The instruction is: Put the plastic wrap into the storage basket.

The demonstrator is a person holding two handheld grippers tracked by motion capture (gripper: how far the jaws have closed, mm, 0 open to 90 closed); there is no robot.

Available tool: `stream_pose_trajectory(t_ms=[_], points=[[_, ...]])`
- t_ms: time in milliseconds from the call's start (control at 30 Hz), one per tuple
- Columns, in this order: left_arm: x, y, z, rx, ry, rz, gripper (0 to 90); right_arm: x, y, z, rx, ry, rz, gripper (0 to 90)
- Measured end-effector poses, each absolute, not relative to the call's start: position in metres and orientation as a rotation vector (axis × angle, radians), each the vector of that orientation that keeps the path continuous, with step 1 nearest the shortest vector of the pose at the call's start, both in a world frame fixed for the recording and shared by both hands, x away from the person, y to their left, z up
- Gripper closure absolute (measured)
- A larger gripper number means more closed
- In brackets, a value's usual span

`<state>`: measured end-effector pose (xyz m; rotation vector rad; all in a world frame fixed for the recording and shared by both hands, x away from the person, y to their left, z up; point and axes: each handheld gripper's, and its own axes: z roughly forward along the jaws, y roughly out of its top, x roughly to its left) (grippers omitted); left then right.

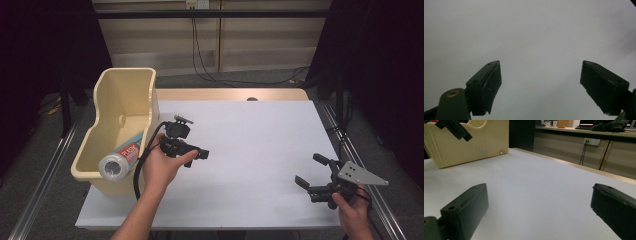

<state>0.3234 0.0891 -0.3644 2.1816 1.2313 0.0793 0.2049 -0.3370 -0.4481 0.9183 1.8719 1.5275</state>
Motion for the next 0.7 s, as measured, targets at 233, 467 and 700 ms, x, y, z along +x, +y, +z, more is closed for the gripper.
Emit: stream_pose_trajectory(t_ms=[233, 467, 700], points=[[0.314, 0.084, -0.394, 2.134, 1.180, 0.110, 17.6, 0.205, -0.336, -0.448, 0.916, 1.871, 1.524, 0.9], [0.301, 0.086, -0.416, 2.003, 1.060, 0.312, 16.1, 0.205, -0.336, -0.448, 0.916, 1.871, 1.524, 0.9], [0.286, 0.094, -0.438, 1.836, 0.937, 0.503, 14.1, 0.205, -0.336, -0.449, 0.913, 1.876, 1.523, 0.9]])
